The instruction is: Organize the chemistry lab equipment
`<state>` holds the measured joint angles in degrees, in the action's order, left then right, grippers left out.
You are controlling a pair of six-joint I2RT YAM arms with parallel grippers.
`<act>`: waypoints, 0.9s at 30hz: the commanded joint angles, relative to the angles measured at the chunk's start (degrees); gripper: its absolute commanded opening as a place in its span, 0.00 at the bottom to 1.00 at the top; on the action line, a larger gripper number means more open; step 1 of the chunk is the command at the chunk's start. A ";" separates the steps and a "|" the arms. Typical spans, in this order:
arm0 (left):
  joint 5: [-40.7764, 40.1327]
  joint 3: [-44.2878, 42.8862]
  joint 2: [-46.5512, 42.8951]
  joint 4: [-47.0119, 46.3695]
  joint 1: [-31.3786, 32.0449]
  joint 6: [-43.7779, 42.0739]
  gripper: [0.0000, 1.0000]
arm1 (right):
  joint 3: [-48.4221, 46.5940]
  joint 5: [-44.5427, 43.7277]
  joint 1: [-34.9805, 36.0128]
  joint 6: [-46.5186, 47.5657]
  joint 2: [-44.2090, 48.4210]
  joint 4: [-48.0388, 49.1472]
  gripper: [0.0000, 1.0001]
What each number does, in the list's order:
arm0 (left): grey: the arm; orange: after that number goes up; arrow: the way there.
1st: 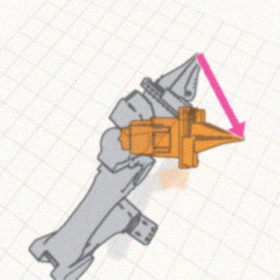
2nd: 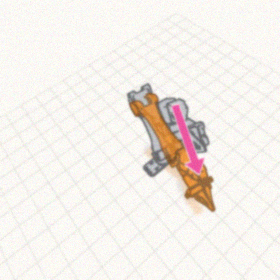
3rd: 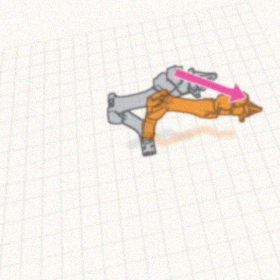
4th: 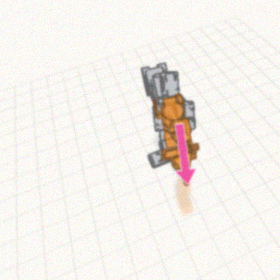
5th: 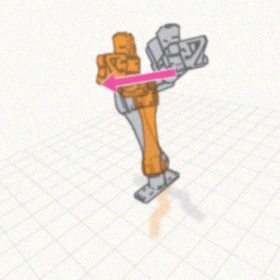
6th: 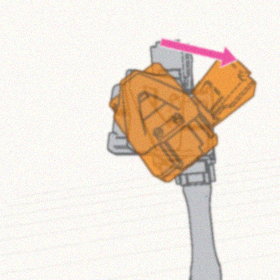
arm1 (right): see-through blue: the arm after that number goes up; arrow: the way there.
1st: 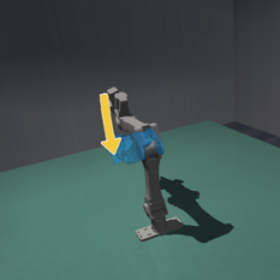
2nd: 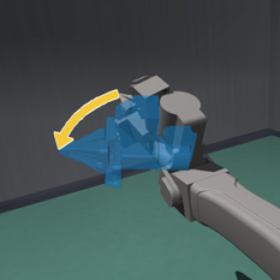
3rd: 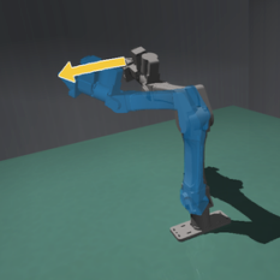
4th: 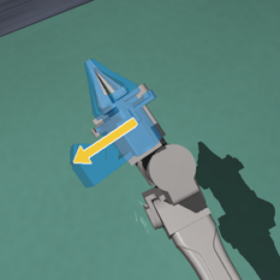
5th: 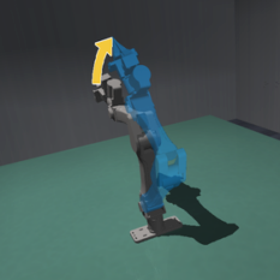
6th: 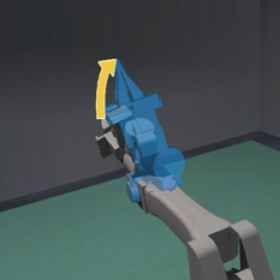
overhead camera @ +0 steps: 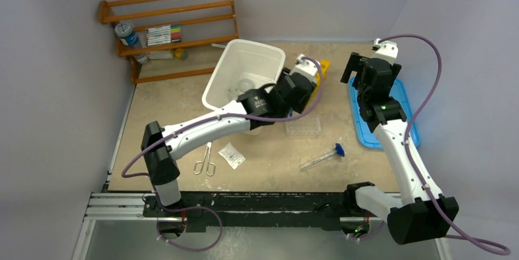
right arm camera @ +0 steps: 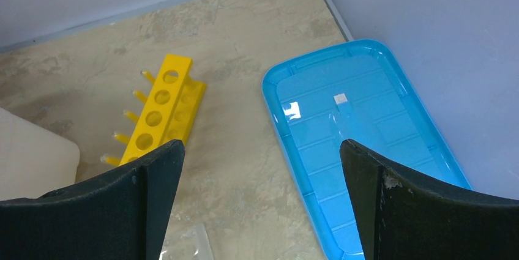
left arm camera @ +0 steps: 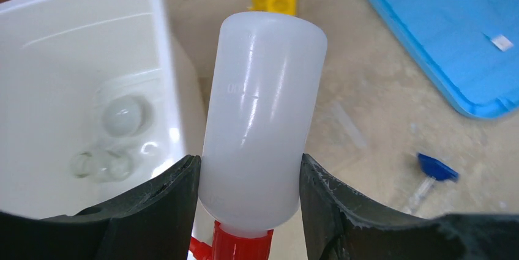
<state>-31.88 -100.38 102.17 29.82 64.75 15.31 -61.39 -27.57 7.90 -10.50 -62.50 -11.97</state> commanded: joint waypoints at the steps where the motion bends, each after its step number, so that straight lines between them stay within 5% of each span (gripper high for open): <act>1: -2.78 0.53 -6.83 0.26 -7.51 -0.99 0.16 | 0.28 -1.63 -0.21 -0.11 2.60 3.38 1.00; 14: -3.98 6.45 -8.83 -4.03 -17.55 -1.68 0.00 | 0.60 1.20 -0.20 0.13 2.03 3.71 0.99; 27: 5.92 12.52 -4.28 -9.89 -25.07 2.71 0.00 | 0.96 2.60 -0.17 0.13 0.64 3.97 0.98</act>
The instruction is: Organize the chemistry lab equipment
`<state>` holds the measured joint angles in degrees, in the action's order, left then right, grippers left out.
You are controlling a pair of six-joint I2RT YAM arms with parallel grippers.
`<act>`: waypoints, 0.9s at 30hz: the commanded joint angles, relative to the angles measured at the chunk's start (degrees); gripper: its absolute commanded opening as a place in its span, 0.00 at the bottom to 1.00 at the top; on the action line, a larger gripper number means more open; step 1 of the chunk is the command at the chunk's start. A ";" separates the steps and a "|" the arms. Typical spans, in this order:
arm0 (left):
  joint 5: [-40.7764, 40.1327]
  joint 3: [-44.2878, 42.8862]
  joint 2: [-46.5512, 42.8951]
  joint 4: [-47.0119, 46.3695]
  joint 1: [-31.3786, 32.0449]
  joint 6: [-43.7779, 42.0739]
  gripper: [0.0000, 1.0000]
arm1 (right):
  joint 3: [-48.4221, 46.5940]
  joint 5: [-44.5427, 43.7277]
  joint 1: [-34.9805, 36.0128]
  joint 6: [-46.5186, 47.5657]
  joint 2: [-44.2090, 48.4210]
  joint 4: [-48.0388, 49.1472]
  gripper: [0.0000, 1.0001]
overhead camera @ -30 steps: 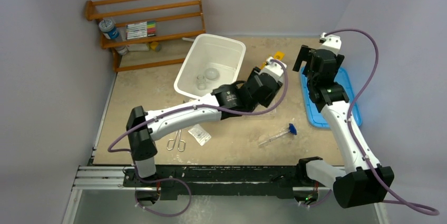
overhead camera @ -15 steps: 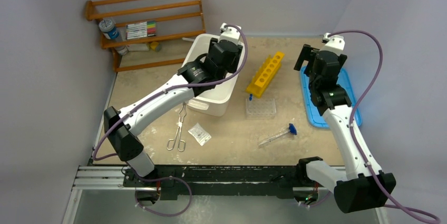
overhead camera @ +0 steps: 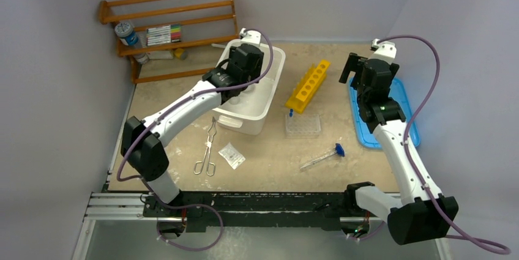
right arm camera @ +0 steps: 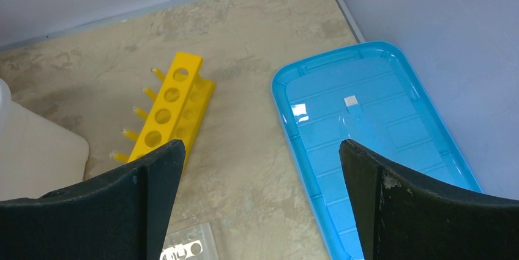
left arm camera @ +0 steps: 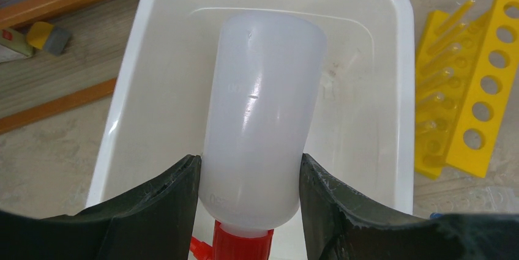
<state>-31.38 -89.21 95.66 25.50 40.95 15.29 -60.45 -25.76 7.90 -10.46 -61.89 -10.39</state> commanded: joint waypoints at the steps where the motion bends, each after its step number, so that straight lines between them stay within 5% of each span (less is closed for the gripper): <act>1: 6.84 1.72 2.98 -6.12 -1.57 3.44 0.00 | 0.06 0.84 -0.17 0.21 -0.10 2.44 0.99; 27: 14.36 2.67 16.37 -10.52 -1.86 8.48 0.00 | 0.50 4.06 -0.22 0.28 -1.83 2.75 0.97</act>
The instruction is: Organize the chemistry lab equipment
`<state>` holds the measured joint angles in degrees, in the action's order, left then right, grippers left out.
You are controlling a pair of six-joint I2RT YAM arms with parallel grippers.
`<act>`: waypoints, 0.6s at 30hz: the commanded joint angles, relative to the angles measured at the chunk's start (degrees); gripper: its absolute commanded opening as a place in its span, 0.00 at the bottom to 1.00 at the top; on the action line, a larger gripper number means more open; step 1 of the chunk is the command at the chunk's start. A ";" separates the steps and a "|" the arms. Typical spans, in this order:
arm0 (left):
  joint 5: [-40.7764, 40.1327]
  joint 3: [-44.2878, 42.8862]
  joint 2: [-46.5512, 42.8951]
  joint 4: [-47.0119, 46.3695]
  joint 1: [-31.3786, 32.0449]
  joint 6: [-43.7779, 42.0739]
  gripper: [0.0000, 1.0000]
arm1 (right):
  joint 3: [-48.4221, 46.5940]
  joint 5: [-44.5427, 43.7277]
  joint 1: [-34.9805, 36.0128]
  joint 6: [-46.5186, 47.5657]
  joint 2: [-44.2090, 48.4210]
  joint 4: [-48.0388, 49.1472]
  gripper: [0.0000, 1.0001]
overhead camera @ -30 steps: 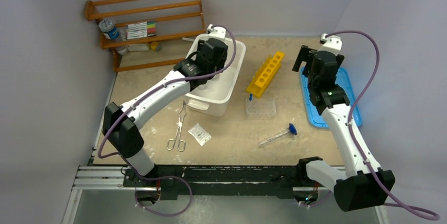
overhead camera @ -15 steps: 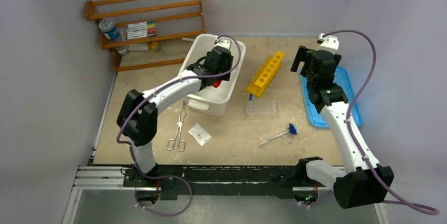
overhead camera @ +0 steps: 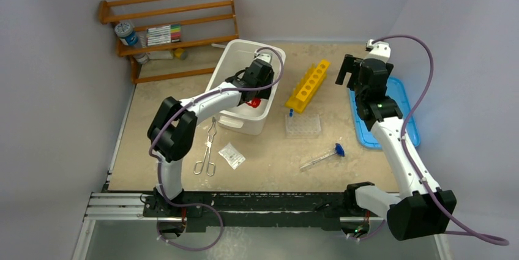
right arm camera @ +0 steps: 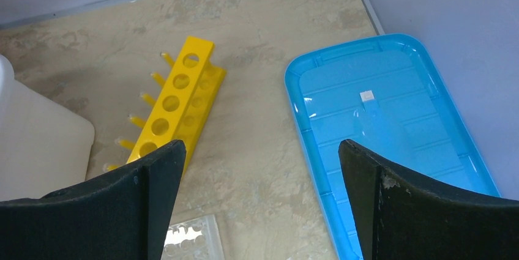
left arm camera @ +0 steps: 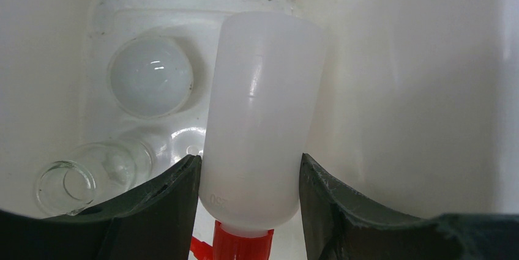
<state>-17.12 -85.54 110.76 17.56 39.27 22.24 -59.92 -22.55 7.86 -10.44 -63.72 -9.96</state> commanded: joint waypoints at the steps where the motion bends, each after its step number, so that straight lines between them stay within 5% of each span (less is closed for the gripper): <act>1: -0.04 -1.22 1.70 -2.44 -0.17 1.56 0.00 | -0.02 0.84 -0.13 0.31 -0.03 2.32 0.97; 9: -1.27 -2.26 4.43 -1.77 -0.25 1.65 0.00 | 0.42 1.83 -0.12 0.32 -0.20 2.66 0.96; 18: -2.30 -1.27 2.70 -2.88 -0.24 1.56 0.34 | 0.67 2.49 -0.12 0.24 0.04 2.66 0.96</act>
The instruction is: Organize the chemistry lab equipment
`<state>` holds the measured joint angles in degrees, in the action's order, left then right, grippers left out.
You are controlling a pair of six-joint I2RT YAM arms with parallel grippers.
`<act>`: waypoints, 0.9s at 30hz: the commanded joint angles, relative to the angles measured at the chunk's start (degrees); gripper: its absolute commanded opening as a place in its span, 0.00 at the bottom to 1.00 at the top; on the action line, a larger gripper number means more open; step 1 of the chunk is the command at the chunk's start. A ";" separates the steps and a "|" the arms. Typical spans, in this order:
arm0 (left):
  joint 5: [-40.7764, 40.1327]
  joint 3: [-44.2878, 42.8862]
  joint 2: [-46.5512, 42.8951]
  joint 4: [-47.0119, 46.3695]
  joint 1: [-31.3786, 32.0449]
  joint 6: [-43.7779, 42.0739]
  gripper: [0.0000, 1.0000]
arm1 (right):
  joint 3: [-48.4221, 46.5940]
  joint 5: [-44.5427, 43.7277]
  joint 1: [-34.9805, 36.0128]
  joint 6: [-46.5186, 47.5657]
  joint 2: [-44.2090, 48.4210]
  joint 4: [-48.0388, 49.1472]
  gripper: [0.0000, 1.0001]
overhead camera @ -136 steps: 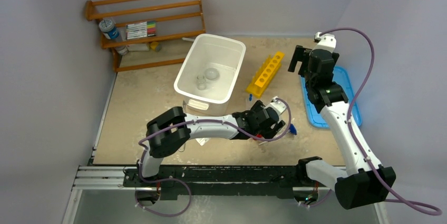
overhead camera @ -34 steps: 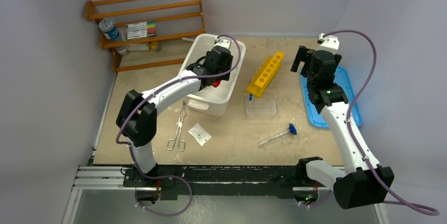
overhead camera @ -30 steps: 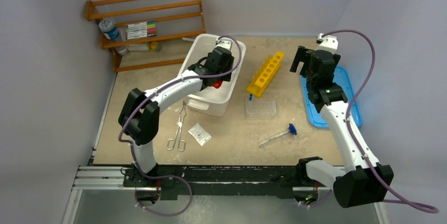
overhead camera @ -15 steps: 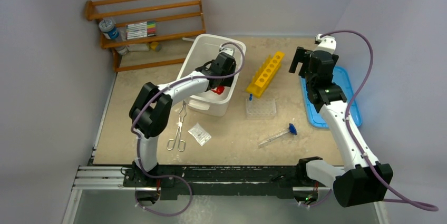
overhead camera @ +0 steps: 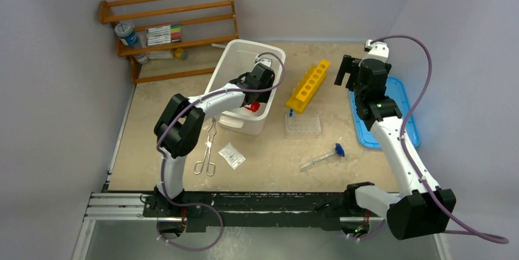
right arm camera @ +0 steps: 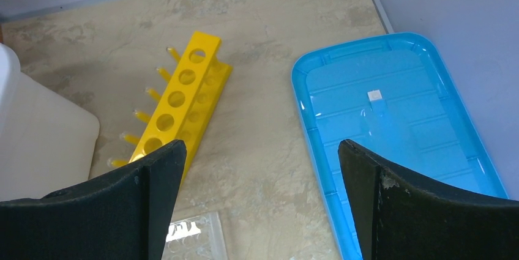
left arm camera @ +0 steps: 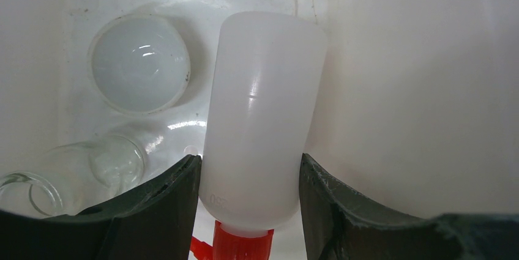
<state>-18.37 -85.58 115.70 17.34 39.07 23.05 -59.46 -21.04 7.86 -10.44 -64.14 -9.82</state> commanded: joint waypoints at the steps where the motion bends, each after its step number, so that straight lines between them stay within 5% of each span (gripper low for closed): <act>1: -1.13 -1.28 -2.51 -2.52 -0.05 0.70 0.37 | 0.27 1.04 -0.12 0.20 0.48 2.46 0.96; 16: -0.20 -1.86 -4.39 -3.38 -0.06 -0.12 0.78 | 0.31 1.34 -0.12 0.41 0.94 2.18 0.96; 27: -2.25 -5.26 -8.60 -3.04 -0.07 -0.76 0.77 | 0.40 0.76 -0.12 1.34 0.99 3.92 0.96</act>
<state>-19.20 -86.06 113.43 16.84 39.03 22.96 -58.78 -19.94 7.86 -10.41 -64.12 -9.52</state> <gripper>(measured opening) 0.775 0.961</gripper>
